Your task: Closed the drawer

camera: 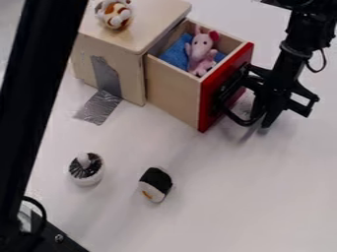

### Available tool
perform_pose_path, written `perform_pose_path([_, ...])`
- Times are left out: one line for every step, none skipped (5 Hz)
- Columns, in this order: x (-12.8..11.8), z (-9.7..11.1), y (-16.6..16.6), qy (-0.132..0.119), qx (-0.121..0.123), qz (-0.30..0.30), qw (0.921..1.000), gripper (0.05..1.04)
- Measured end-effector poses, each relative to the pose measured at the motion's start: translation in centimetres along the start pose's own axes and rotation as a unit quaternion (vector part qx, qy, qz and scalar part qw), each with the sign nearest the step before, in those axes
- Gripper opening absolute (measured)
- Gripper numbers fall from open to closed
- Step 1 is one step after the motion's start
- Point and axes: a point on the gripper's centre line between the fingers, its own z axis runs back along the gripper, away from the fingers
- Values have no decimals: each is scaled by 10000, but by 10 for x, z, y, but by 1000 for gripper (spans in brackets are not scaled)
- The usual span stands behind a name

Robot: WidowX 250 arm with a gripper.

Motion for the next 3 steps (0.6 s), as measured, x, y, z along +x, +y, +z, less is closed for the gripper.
perform_pose_path([-4, 1, 25, -77, -5, 295, 9995, 124])
perform_pose_path([-9, 2, 24, -182, -22, 242, 9995, 124])
perform_pose_path([-6, 3, 28, -224, 16, 327, 9992, 124])
